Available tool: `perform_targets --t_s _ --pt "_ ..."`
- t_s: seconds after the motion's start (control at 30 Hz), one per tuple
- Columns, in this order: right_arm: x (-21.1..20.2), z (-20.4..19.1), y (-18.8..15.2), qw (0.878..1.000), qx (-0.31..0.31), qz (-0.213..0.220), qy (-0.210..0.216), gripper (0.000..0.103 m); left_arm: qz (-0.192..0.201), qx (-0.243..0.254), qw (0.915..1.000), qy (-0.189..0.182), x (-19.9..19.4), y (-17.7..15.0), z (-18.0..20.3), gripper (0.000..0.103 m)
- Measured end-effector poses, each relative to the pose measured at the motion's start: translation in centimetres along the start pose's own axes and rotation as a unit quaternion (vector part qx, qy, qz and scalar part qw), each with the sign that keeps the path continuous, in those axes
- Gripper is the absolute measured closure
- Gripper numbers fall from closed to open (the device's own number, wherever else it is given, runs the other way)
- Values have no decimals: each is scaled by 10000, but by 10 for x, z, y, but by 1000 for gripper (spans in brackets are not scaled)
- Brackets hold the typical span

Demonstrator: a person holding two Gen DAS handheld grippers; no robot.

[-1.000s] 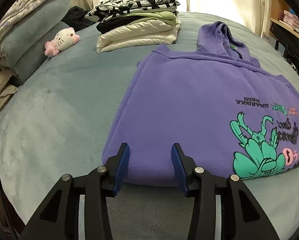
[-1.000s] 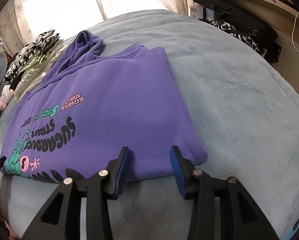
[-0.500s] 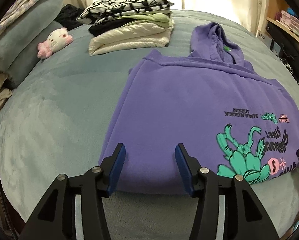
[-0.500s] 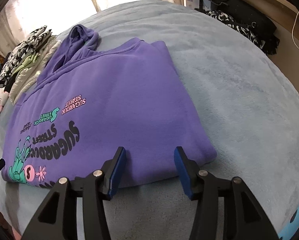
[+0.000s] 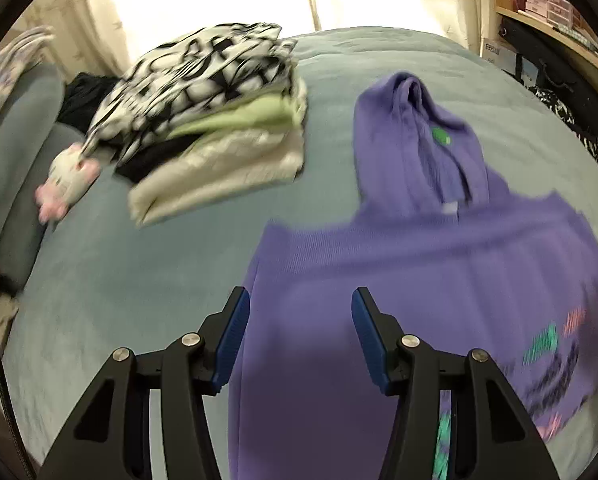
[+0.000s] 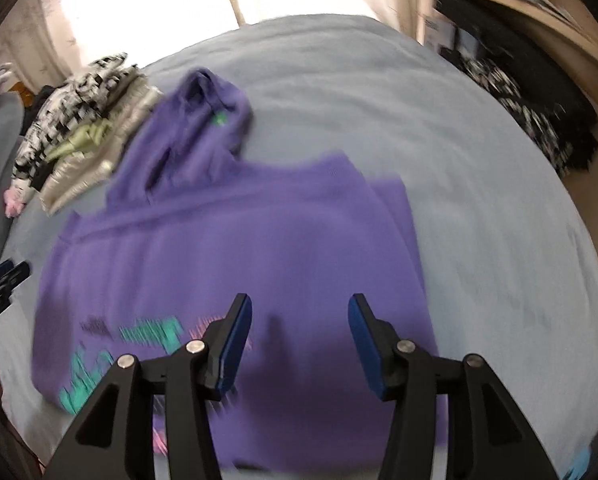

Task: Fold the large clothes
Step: 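Open both grippers and move them toward the hood, then grasp the hood with both grippers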

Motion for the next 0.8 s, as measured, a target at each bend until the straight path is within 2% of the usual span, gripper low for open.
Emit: perform_targets --t_s 0.17,0.33,0.47,0.67,0.8 --pt "33 -19 73 9991 -138 266 302 53 -147 -150 9994 -260 58 59 7 51" --pt "92 -27 127 9969 285 131 719 53 -430 -315 9978 -397 122 88 22 51" --pt "136 -33 145 9961 365 1 806 53 -712 -455 9951 -509 169 95 40 51" --pt "192 -38 155 9962 316 -262 773 53 -826 -129 9953 -483 210 100 61 51" --pt "217 -41 162 9955 372 -334 799 53 -952 -164 9938 -545 233 99 64 51"
Point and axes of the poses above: each gripper's, at about its wrist camera, not at the fingertips, and x roughly the way its jaws point, z to its right, y to its top, the point moved 6 cm from there along x, roughly the way its jaws point, and after that the axes turned 9 degrees about z, right-handed, at the moved point
